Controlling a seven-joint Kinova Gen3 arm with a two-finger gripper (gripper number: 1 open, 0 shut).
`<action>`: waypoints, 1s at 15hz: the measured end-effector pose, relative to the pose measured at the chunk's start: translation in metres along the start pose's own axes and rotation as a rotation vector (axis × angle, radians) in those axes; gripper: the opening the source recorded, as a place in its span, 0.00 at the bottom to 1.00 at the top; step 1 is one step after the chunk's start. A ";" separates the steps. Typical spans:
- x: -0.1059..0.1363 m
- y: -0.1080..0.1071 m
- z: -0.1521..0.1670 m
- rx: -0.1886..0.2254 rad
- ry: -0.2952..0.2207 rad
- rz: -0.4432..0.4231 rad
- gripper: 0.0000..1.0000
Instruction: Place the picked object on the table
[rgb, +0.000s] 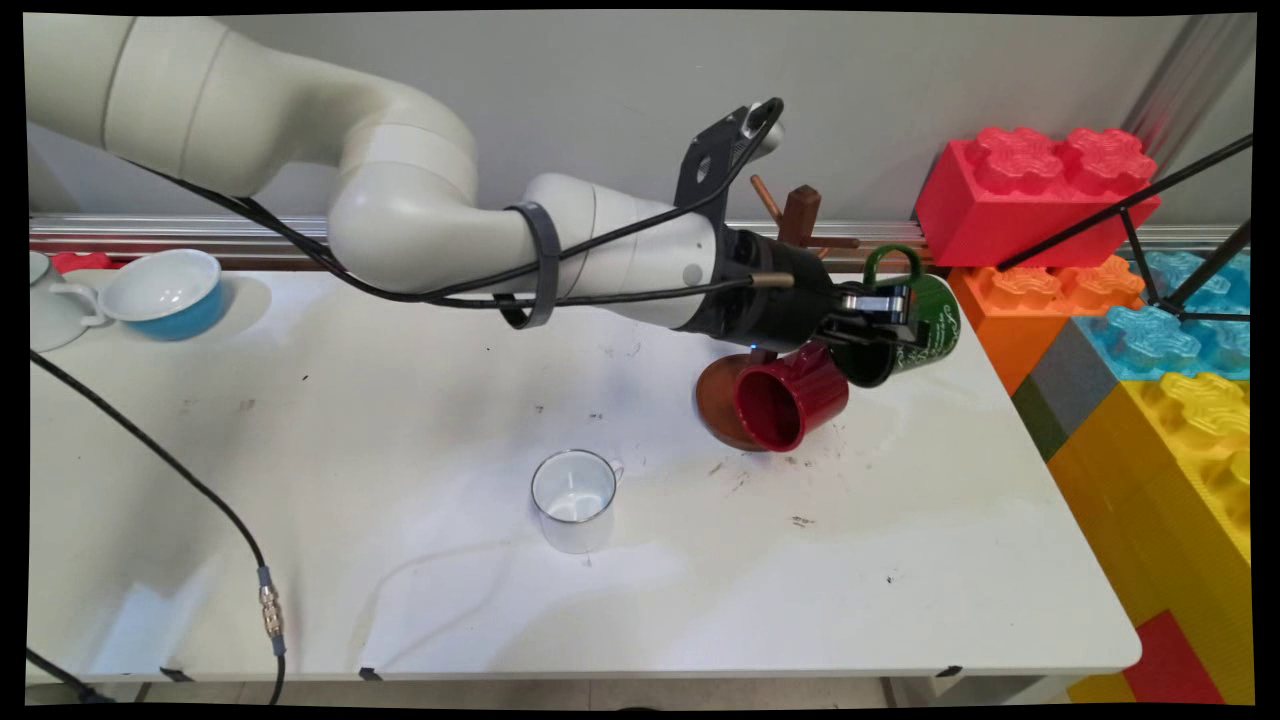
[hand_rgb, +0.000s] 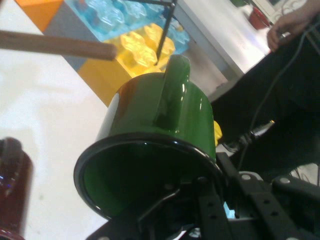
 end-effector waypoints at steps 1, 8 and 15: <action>-0.001 0.002 -0.002 -0.007 -0.008 0.004 0.00; 0.002 0.008 -0.022 0.014 -0.074 0.024 0.00; 0.007 0.024 -0.043 0.046 -0.163 -0.013 0.00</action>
